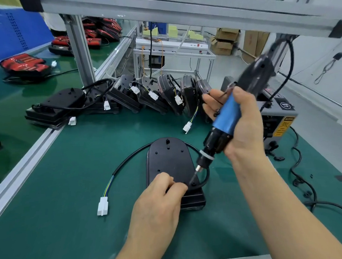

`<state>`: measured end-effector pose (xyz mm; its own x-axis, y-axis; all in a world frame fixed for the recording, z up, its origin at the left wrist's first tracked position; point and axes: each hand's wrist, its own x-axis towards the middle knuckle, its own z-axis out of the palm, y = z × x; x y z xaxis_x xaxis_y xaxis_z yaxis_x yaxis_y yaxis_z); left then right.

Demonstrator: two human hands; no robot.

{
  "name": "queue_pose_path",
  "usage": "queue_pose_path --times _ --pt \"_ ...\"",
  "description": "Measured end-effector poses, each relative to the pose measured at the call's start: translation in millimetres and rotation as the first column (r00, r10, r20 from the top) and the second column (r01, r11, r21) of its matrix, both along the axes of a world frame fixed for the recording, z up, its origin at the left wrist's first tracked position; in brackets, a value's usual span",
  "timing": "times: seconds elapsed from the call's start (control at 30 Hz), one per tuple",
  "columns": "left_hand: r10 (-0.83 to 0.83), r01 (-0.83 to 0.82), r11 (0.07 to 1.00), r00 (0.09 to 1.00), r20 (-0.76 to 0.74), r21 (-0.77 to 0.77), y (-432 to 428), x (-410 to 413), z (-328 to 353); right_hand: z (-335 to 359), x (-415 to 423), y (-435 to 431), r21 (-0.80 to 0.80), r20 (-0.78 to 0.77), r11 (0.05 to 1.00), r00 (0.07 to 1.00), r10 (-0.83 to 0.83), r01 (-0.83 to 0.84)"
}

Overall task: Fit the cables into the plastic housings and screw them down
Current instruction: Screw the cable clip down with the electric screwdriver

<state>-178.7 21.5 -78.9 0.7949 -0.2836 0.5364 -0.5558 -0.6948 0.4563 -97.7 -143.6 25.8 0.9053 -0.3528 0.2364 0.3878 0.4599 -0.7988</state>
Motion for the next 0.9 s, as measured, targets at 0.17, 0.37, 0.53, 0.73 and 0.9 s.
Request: queue_pose_path --times 0.17,0.37,0.53,0.73,0.9 --pt "-0.002 0.002 1.0 1.0 0.004 -0.006 0 1 -1 -6 -20 -45 0.051 -0.195 0.973 0.958 -0.211 0.224" --pt "0.003 -0.003 1.0 1.0 0.002 -0.016 0 1 -1 -18 -50 -93 0.041 -0.303 0.914 0.877 -0.373 0.403" --pt "0.005 -0.005 1.0 1.0 0.003 -0.014 0 1 -2 -42 -61 -115 -0.019 -0.467 0.885 0.779 -0.419 0.465" --pt "-0.008 0.008 1.0 1.0 0.0 -0.021 1 2 -2 -64 -64 -133 -0.182 -0.625 0.892 0.652 -0.429 0.413" --pt "-0.004 0.004 1.0 1.0 0.011 -0.017 1 2 -2 -75 -64 -152 -0.36 -0.67 0.884 0.576 -0.468 0.299"
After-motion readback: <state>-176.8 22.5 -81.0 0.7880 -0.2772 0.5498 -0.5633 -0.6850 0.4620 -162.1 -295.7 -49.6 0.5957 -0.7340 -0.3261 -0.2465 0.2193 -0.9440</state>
